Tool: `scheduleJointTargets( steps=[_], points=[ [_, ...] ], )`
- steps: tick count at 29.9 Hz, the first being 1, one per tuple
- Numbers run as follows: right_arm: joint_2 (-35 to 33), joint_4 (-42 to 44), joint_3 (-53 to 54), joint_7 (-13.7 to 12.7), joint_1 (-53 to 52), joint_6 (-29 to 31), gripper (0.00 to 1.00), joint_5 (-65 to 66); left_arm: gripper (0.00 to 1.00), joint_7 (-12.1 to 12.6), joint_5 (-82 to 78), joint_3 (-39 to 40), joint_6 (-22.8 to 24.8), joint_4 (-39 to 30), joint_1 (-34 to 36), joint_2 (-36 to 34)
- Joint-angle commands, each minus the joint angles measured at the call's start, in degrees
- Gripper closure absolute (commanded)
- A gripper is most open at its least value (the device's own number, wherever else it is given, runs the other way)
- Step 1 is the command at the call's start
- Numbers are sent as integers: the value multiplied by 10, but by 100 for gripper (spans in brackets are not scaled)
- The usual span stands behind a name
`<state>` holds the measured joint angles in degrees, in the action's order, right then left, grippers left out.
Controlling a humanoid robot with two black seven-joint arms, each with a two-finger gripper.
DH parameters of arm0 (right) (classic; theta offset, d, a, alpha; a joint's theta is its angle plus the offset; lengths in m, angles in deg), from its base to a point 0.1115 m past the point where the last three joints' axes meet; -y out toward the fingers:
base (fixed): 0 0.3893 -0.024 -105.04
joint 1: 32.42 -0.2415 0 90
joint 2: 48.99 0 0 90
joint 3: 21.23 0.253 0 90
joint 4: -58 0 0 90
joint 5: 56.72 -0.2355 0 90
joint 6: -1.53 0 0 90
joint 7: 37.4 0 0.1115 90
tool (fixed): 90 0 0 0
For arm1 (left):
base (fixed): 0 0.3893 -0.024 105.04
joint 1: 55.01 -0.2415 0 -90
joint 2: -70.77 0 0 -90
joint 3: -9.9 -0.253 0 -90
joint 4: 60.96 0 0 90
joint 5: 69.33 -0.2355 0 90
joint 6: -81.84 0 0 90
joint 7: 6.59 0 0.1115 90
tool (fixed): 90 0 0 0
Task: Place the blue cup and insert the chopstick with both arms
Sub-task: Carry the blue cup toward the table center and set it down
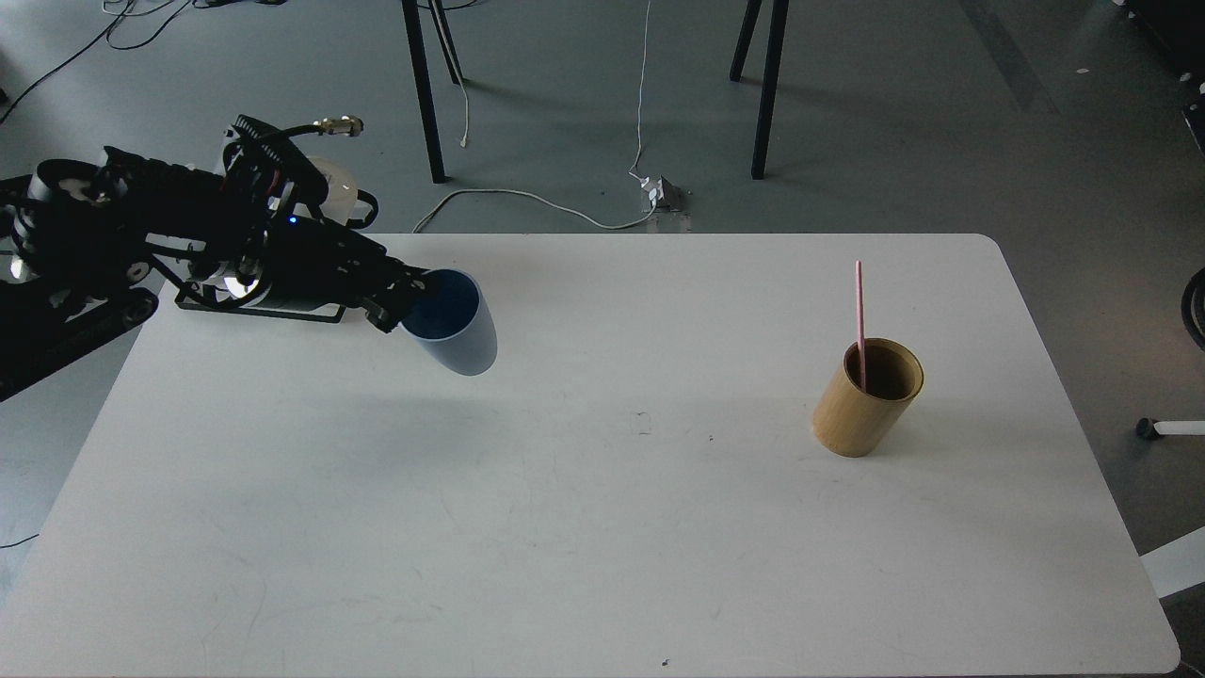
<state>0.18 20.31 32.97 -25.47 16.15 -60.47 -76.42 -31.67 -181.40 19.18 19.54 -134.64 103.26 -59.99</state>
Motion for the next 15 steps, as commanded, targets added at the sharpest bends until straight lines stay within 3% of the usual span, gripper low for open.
scheduleJointTargets(
  steps=[1, 6, 15],
  points=[
    [-19, -5, -15, -2, -5, 0, 1, 7, 99, 9, -3, -1, 3, 0, 23, 92],
    [-44, -8, -2, -1, -7, 0, 1, 6, 99, 40, -7, -11, 3, 31, 14, 170],
    [-58, -9, 6, -3, -5, 0, 1, 6, 97, 36, -24, -101, 3, 102, -2, 236]
  ],
)
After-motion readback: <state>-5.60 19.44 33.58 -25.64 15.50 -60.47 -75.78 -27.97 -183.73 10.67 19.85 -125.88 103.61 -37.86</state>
